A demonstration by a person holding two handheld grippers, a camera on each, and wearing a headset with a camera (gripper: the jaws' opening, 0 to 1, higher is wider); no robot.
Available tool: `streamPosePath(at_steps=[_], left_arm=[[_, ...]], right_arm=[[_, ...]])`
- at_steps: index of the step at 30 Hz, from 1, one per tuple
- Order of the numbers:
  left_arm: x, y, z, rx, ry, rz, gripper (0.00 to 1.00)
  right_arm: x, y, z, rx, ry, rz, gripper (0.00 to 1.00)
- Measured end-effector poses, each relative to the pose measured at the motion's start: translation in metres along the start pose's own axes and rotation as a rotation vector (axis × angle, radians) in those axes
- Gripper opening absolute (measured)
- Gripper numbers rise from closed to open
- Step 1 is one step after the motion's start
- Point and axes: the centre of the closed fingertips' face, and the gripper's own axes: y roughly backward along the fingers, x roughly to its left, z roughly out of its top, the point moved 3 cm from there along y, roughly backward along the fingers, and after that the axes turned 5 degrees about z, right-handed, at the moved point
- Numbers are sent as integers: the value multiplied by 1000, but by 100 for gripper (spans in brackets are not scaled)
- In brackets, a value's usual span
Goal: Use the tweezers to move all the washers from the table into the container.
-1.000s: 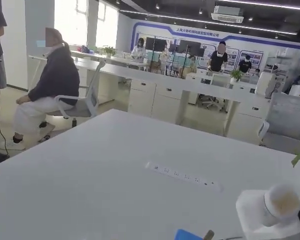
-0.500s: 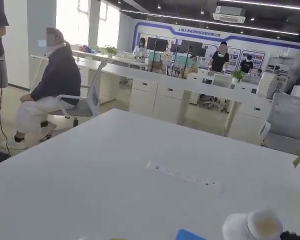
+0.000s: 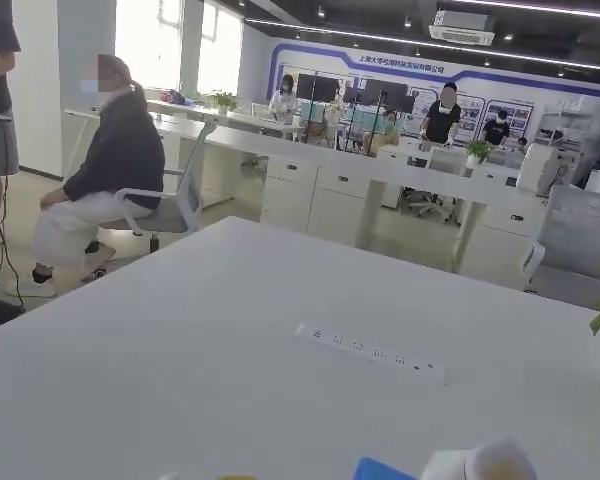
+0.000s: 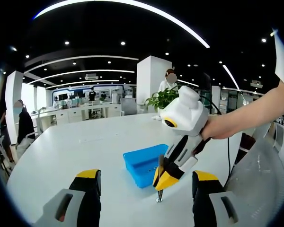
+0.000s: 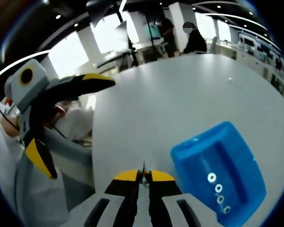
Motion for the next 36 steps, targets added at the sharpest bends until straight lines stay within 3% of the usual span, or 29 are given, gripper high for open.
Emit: streamPosePath(at_steps=[13, 24, 30, 36], left_arm=[[0, -1, -1, 6, -1, -4, 80], [-1, -1, -2, 12, -7, -9, 80], [-2, -2, -2, 13, 4, -13, 80], [-2, -2, -3, 20, 15, -17, 80]], right_arm=[[5, -4, -3, 44, 103, -9, 4], [11, -7, -4, 40, 147, -6, 5], [15, -10, -5, 58, 252, -30, 4], [11, -8, -5, 15, 204, -34, 3]])
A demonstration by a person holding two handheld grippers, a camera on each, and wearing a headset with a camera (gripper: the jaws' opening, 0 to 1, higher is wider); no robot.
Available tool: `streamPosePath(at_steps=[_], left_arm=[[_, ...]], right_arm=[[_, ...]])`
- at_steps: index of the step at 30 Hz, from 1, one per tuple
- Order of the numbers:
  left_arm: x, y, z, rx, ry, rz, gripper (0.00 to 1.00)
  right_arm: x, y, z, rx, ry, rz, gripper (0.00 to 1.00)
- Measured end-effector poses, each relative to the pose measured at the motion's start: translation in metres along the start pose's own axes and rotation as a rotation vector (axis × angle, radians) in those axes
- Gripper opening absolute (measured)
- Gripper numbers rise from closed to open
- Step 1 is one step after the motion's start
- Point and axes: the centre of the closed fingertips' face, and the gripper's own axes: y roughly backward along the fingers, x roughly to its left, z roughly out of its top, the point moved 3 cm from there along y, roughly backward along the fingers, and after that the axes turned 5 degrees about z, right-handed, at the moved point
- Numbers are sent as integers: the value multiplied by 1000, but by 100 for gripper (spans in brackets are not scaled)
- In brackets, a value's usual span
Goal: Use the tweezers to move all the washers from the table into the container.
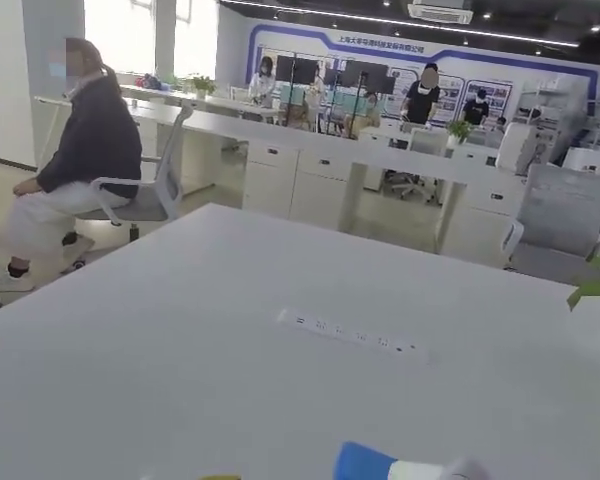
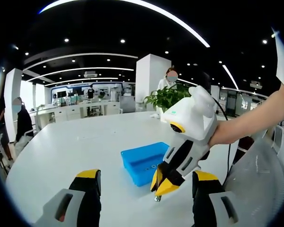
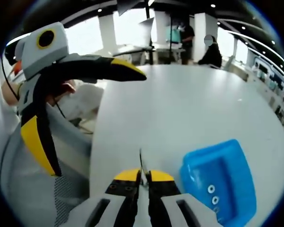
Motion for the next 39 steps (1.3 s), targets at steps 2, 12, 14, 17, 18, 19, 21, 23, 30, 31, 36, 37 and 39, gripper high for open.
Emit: streamPosePath(at_steps=[2, 12, 14, 17, 18, 19, 21, 23, 30, 31, 36, 37, 39], left_arm=[[0, 0, -1, 3, 8, -2, 80], [-4, -2, -2, 14, 29, -29, 80], [-4, -2, -2, 14, 27, -32, 80], [-5, -2, -2, 15, 31, -40, 80], [-5, -1, -3, 16, 32, -41, 80], [-5, -1, -3, 17, 31, -39, 80], [-4, -1, -2, 16, 35, -33, 80], [-2, -1, -3, 15, 41, -25, 80], [-2, -1, -2, 15, 50, -21, 80], [-2, -1, -2, 18, 47, -20, 80], [-1, -1, -2, 23, 47, -9, 80], [-1, -1, -2, 23, 46, -7, 80], [-1, -1, -2, 22, 45, -7, 80]], right_arm=[[-1, 1, -1, -24, -25, -6, 3], [-1, 27, 5, -141, -140, -29, 3], [-2, 35, 9, -159, -151, -34, 3], [-6, 48, 15, -186, -150, -57, 3], [-8, 54, 17, -191, -149, -69, 3], [-10, 57, 19, -195, -149, -76, 3], [-15, 66, 22, -200, -139, -97, 3], [-22, 74, 26, -206, -132, -120, 3], [-42, 91, 42, -228, -107, -171, 3], [-44, 92, 43, -227, -102, -176, 3], [-61, 95, 50, -221, -88, -198, 3], [-64, 95, 50, -221, -85, -204, 3], [-71, 94, 49, -214, -81, -213, 3]])
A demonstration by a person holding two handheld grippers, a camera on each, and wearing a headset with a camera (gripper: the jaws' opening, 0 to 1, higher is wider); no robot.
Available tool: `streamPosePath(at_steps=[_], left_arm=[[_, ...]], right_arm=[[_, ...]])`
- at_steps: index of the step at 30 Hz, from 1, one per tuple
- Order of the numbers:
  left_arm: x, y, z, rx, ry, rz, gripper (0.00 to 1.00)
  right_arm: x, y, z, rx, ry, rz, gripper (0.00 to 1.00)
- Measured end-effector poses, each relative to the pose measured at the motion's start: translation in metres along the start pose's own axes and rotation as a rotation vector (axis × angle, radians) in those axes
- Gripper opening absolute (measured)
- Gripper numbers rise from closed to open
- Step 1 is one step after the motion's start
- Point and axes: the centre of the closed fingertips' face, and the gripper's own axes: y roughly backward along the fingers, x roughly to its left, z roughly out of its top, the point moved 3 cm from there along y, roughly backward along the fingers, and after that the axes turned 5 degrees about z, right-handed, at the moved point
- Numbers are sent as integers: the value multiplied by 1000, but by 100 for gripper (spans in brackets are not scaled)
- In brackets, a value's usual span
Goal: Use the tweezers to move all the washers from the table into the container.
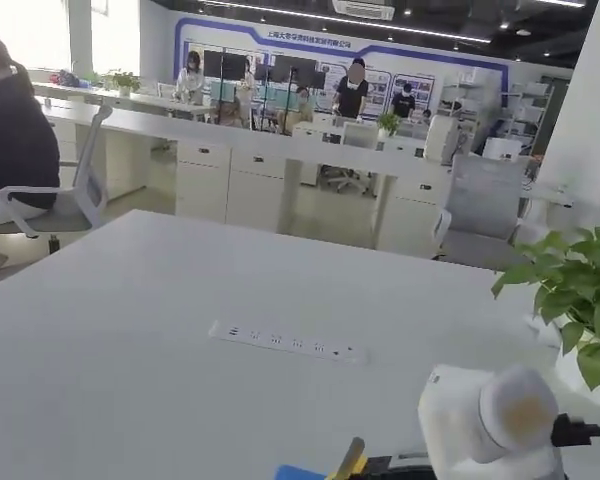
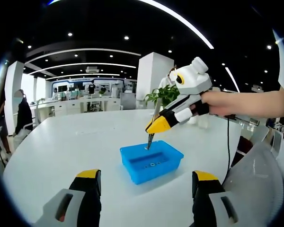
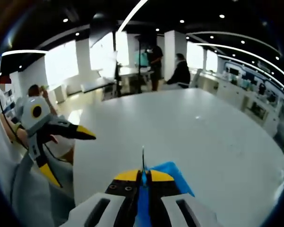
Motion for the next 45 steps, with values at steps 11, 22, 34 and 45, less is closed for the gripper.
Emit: streamPosePath(at_steps=[11, 22, 34, 45], left_arm=[[4, -1, -2, 15, -5, 28, 80], [12, 0, -4, 24, -3, 68, 80], [14, 0, -6, 31, -5, 81, 80], [15, -2, -6, 32, -4, 79, 80]], right_arm=[[-23, -27, -21, 48, -31, 7, 3], [-28, -53, -39, 88, -63, 54, 3], [-25, -65, -47, 114, -61, 83, 3], [-25, -68, -53, 121, -56, 85, 4]])
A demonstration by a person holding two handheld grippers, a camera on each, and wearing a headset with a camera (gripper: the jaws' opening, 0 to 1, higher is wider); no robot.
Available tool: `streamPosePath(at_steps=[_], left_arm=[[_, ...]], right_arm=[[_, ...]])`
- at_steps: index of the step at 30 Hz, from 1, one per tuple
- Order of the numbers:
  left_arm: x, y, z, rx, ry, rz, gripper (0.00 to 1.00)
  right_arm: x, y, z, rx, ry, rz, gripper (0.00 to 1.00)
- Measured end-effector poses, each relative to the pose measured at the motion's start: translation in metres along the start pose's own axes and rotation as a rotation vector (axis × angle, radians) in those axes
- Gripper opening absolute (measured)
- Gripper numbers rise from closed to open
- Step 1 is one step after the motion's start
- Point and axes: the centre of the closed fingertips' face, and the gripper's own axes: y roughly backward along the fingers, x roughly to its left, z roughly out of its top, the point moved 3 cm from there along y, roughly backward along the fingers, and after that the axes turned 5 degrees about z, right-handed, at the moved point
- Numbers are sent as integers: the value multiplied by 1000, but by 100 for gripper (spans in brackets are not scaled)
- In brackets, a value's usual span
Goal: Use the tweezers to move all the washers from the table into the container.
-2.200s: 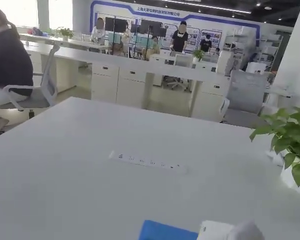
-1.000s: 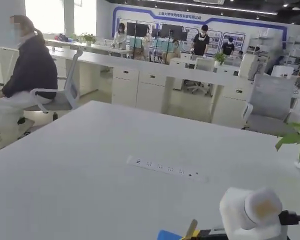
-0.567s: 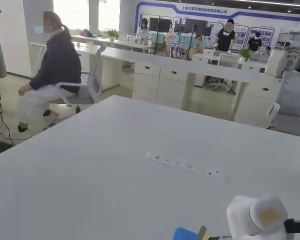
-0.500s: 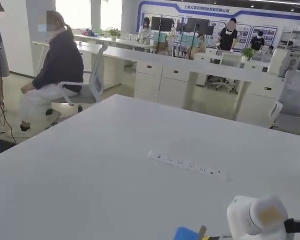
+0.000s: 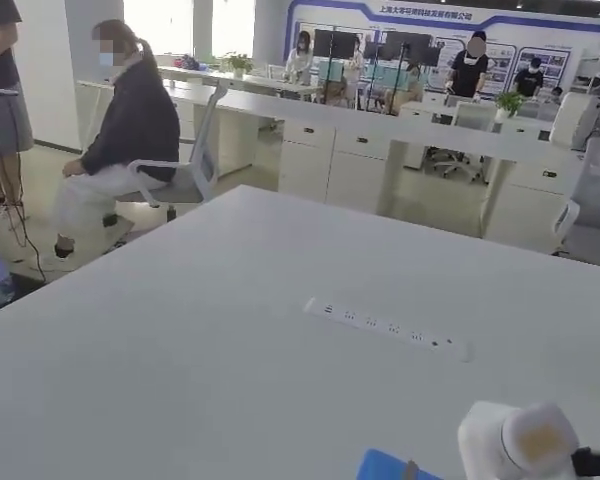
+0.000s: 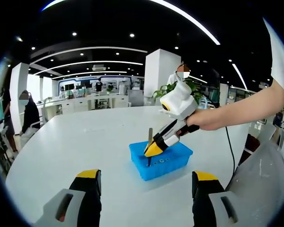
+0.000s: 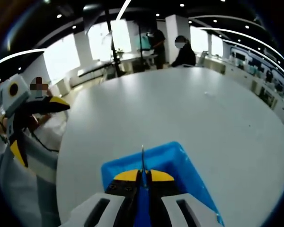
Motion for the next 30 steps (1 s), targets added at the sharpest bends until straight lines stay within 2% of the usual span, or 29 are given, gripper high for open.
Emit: streamPosePath(at_steps=[5, 8, 10, 12, 13, 15, 18, 20, 22, 23, 25, 26, 28, 30], left_arm=[[-1, 0, 0, -5, 8, -12, 78], [-3, 0, 3, -22, 25, -30, 77], [-6, 0, 3, -13, 24, -48, 76], [-13, 0, 4, 0, 13, -88, 72], [-20, 0, 5, 1, 10, -131, 68], [-28, 2, 8, 5, 1, -184, 61], [-40, 5, 10, 29, -41, -283, 51], [-43, 7, 10, 63, -93, -316, 46], [-46, 8, 13, 80, -130, -355, 43], [-47, 8, 13, 82, -134, -363, 43], [-52, 10, 16, 99, -139, -420, 41], [-53, 10, 17, 108, -143, -431, 41], [-58, 11, 22, 127, -174, -489, 37], [-60, 10, 25, 133, -174, -509, 33]], right_arm=[[1, 1, 0, -5, -4, 8, 5], [4, 7, 8, -46, -8, 12, 5], [7, 12, 12, -56, 7, 9, 5], [11, 20, 17, -69, 25, 0, 5], [15, 26, 20, -84, 31, 3, 5], [22, 38, 23, -100, 47, 7, 4], [33, 54, 23, -103, 75, 17, 4], [43, 64, 20, -88, 95, 29, 4], [51, 71, 16, -79, 114, 39, 4], [56, 74, 14, -71, 118, 51, 4], [67, 81, 9, -63, 120, 77, 4], [71, 82, 6, -57, 121, 87, 4], [85, 86, -2, -29, 144, 118, 4], [91, 87, -7, -5, 159, 129, 4]])
